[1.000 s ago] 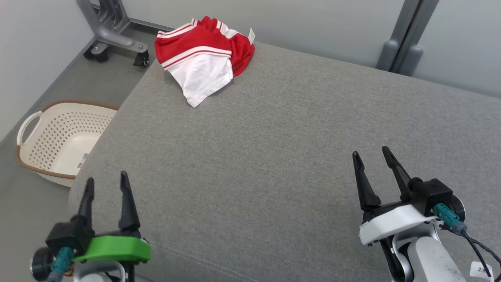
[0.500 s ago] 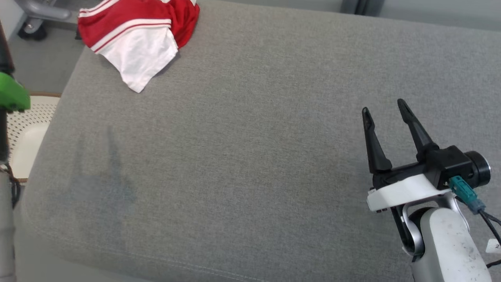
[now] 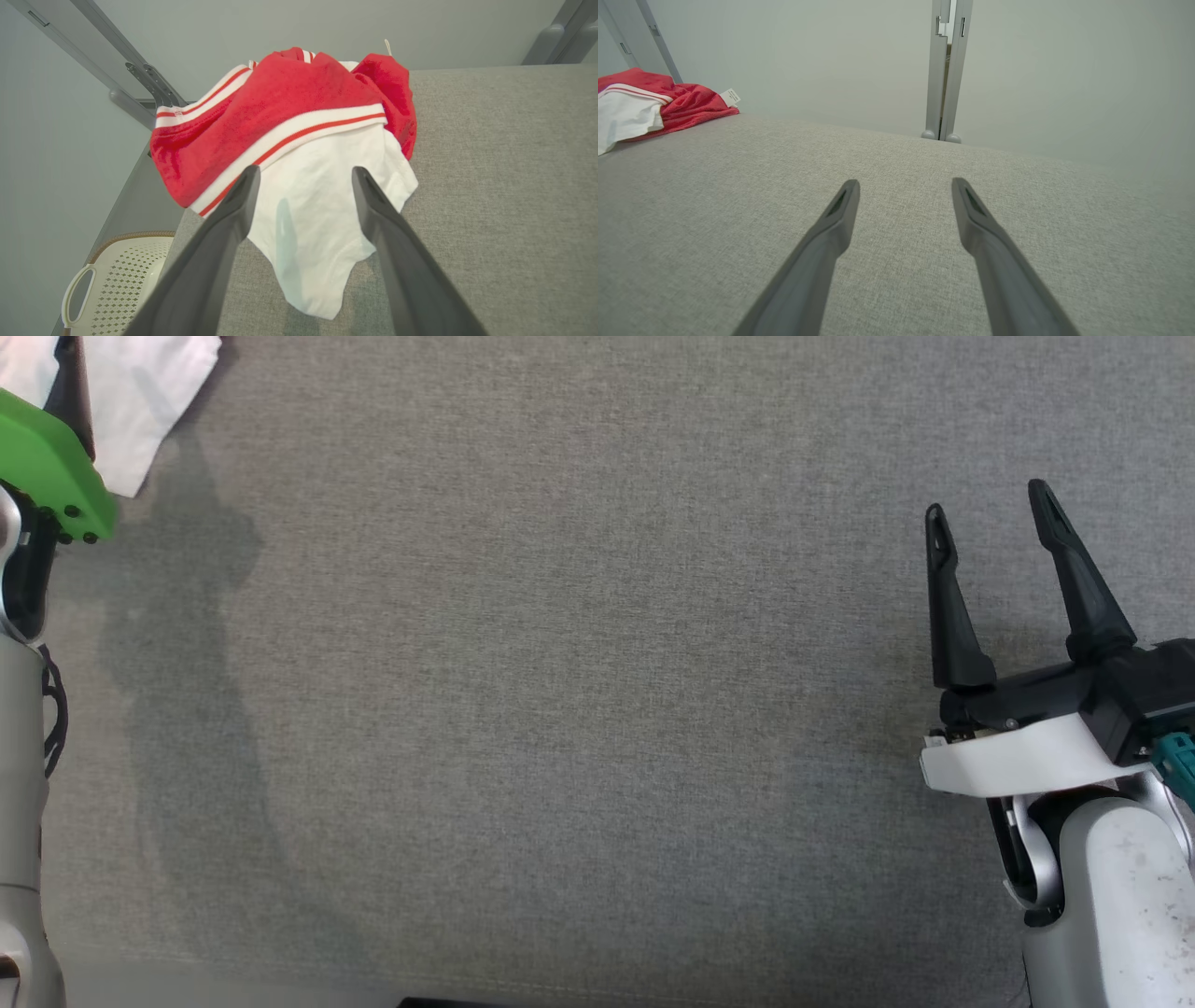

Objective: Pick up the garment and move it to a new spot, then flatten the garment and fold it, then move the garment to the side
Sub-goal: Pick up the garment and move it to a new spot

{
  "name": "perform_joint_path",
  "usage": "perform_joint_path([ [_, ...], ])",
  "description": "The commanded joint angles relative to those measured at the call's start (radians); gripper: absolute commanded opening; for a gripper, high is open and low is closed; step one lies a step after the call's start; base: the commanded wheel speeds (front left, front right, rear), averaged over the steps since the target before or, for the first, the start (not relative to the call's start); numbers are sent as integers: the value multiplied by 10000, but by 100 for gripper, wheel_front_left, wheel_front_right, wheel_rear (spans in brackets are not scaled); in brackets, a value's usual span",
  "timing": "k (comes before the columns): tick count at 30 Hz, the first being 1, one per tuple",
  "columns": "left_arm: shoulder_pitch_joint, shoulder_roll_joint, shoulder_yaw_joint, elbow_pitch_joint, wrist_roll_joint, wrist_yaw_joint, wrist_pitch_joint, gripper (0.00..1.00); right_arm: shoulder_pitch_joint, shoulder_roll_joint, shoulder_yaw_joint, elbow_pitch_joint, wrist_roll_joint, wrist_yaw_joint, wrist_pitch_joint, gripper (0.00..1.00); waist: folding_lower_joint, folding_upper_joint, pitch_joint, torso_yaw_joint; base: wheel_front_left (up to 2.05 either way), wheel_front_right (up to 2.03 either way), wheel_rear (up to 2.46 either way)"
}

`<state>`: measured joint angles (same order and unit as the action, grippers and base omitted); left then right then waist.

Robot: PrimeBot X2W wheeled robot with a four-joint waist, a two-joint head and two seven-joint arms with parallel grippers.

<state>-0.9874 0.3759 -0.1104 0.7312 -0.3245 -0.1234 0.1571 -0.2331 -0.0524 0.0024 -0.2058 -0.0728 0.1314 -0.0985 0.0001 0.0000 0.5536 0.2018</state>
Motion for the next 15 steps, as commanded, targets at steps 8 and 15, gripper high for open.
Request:
perform_joint_path([
  [8,-637,335,-387,1365,285,233,-262,90,-210,-8,136,-457,36,-15,-127,100,-1,0,943,-701,0,0,0],
  [15,-863,498,-456,2270,394,487,-549,0,-197,1,184,-420,86,-15,-188,100,-1,0,981,-789,0,0,0],
])
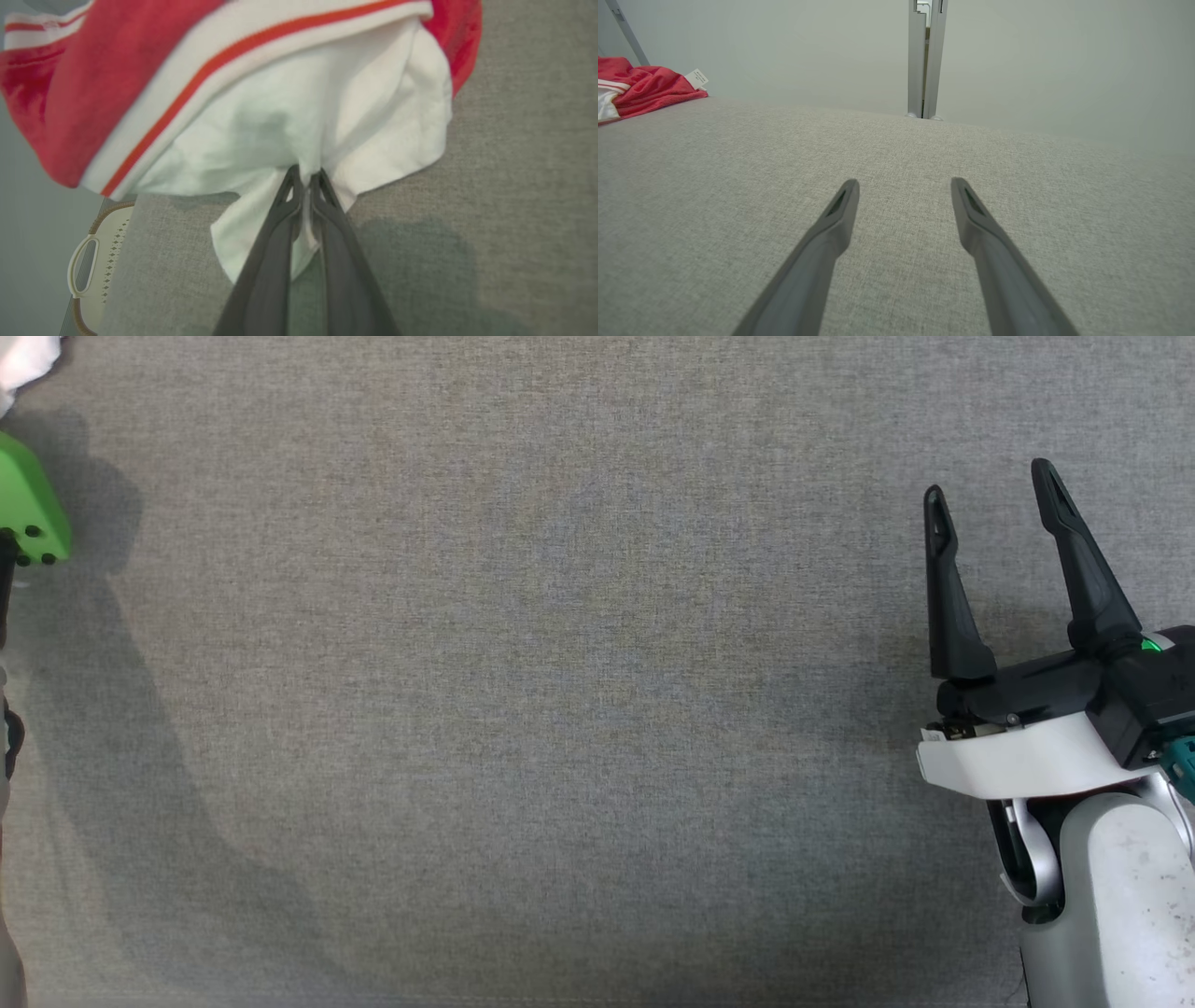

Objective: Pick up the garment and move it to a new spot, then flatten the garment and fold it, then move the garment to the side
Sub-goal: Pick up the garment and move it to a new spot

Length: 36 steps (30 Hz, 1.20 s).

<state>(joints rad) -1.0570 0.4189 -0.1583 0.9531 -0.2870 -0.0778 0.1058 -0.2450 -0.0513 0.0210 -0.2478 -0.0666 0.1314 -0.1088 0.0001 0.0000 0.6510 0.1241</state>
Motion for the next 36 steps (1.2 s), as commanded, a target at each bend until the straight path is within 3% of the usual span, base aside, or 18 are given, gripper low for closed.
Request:
perform_joint_path([
  [1,-207,86,29,129,13,55,-151,0,-79,-9,-17,20,32,-15,-79,100,-1,0,6,-19,0,0,0],
  [10,-598,345,-404,336,432,80,-990,0,-158,0,-48,488,210,-15,-372,100,-1,0,-705,-61,0,0,0],
  [22,-1642,517,-1600,-789,1386,-234,-2020,0,203,3,-320,2067,1311,-15,-1228,100,-1,0,-3340,-844,0,0,0],
  [30,-2510,68,-2297,-1848,1391,-424,-1733,0,679,7,-469,2910,1934,-15,-1507,100,-1,0,-4839,-1816,0,0,0],
  [36,-3354,-776,-2863,-2631,1100,-501,-1281,0,826,0,-219,3298,2428,-15,-1564,100,-1,0,-5143,-2530,0,0,0],
])
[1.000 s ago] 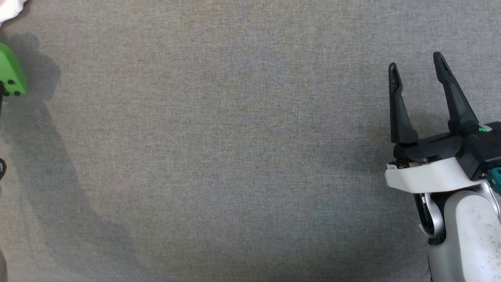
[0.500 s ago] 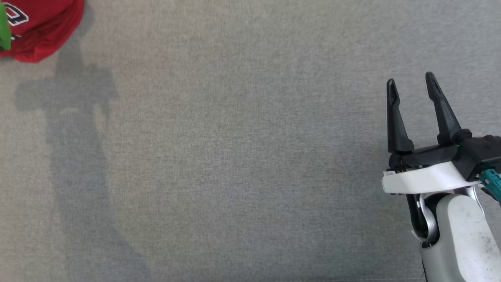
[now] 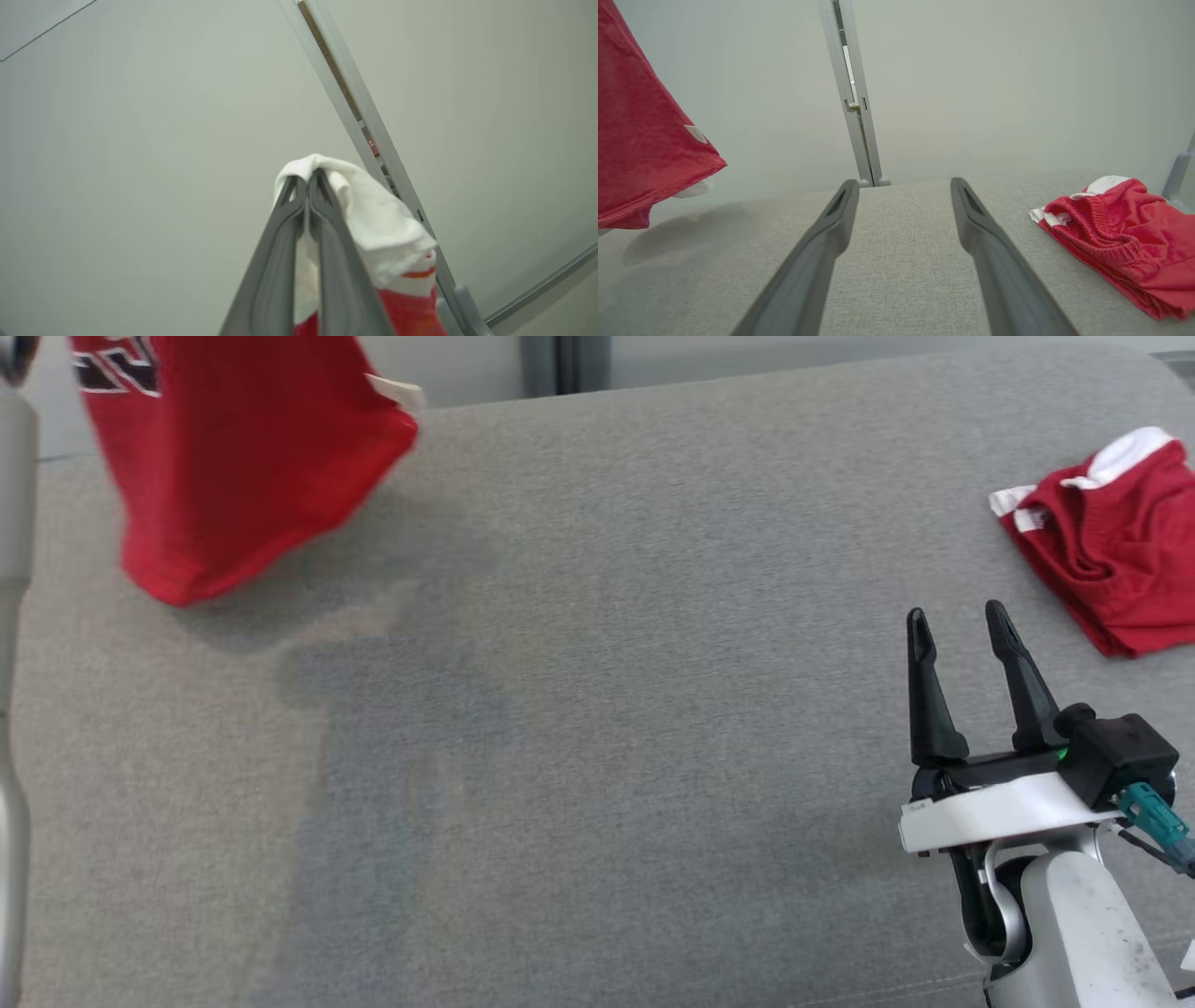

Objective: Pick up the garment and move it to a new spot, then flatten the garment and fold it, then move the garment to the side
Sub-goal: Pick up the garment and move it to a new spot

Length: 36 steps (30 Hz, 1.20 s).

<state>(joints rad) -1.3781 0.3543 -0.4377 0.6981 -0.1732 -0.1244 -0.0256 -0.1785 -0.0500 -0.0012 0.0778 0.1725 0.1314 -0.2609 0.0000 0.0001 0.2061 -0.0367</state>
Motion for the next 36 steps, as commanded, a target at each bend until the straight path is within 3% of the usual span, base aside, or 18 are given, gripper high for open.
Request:
perform_joint_path([
  [1,-284,-260,-148,-196,-119,-45,61,0,123,-13,27,48,96,-15,-43,100,0,-1,-687,-1013,0,0,0],
  [6,-650,-1065,-529,-790,-728,-54,203,0,94,-12,0,-80,292,-15,-50,100,0,-1,-470,-1347,0,0,0],
  [9,-291,-1251,-984,-1032,-1085,-60,263,0,79,-10,-88,-133,335,-15,-52,100,0,-1,-306,-1431,0,0,0],
  [15,904,-897,-1140,-1337,-1649,-54,-57,0,6,-10,-377,-232,341,-16,-52,100,0,-1,7,-1404,0,0,0],
  [20,2852,-421,-993,-1867,-2033,145,-523,0,57,-11,-627,-309,288,-16,-51,100,0,-1,129,-1211,0,0,0],
  [30,7574,543,-452,-2670,-2860,1313,-1473,0,314,-11,-658,-189,65,-16,-49,100,0,-1,-1,-673,0,0,0],
  [36,9178,388,-242,-2444,-3190,1794,-1956,0,345,-14,-414,-85,19,-16,-47,100,0,-1,-51,-506,0,0,0],
])
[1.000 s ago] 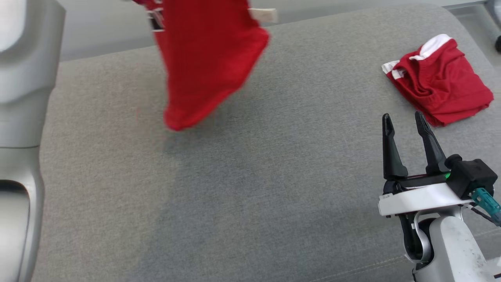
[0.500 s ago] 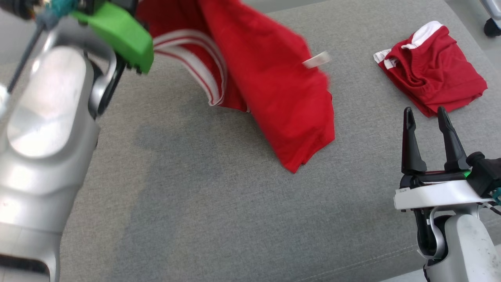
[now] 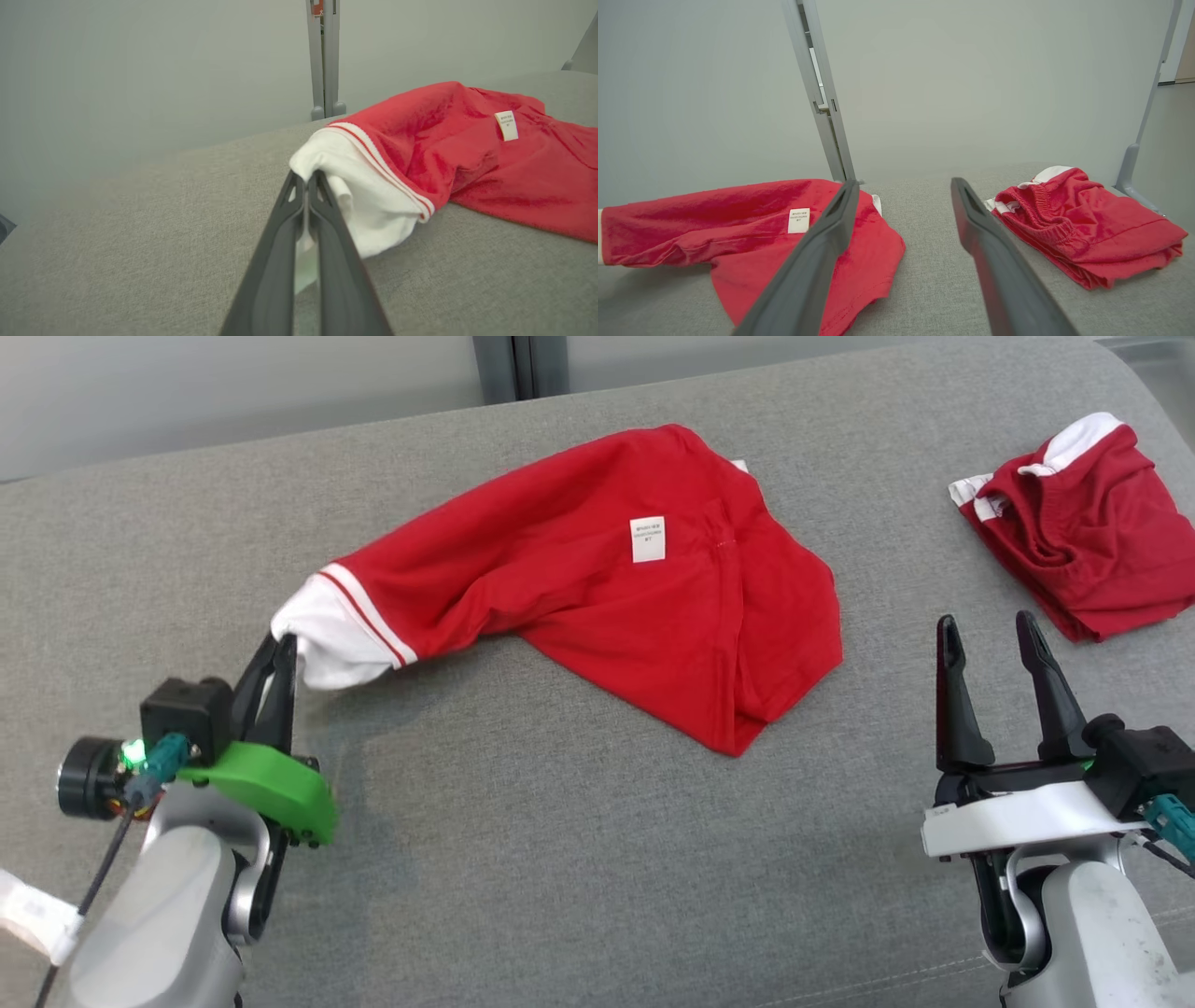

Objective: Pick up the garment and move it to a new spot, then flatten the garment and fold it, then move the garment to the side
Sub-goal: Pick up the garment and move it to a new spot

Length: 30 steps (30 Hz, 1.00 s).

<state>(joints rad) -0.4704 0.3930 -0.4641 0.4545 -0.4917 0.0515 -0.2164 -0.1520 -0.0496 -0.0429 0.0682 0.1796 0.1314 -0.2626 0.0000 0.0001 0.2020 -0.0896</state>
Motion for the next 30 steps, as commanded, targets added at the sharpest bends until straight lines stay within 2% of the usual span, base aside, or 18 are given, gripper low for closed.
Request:
perform_joint_path([
  [1,287,-73,18,45,-49,82,-118,0,75,-18,31,29,-74,-16,-30,100,0,-1,-11,40,0,0,0],
  [9,1275,-638,137,249,-342,176,-417,0,66,-18,159,176,-166,-16,-30,100,0,-1,-77,41,0,0,0],
  [10,1380,-683,167,266,-333,225,-427,10,73,-18,178,201,-173,-16,-30,100,0,-1,-98,34,0,0,0],
  [11,1504,-737,193,267,-281,246,-457,38,77,-18,193,233,-173,-16,-30,100,0,-1,-128,25,0,0,0],
  [12,1612,-797,227,263,-271,299,-470,48,77,-16,208,260,-178,-16,-30,100,0,-1,-153,18,0,0,0],
  [13,1759,-860,293,244,-288,321,-487,100,84,-16,235,301,-189,-16,-30,100,0,-1,-195,5,0,0,0],
  [18,2339,-1117,970,-479,-125,583,-491,100,196,-16,239,415,-277,-16,-30,100,0,-1,-369,45,0,0,0],
  [23,2922,-1497,1878,-1872,358,768,-488,100,297,-16,214,545,-391,-16,-31,100,0,-1,-589,170,0,0,0],
  [30,3532,-2015,2391,-2807,1073,657,-488,100,151,-16,130,863,-569,-16,-31,100,0,-1,-910,330,0,0,0],
])
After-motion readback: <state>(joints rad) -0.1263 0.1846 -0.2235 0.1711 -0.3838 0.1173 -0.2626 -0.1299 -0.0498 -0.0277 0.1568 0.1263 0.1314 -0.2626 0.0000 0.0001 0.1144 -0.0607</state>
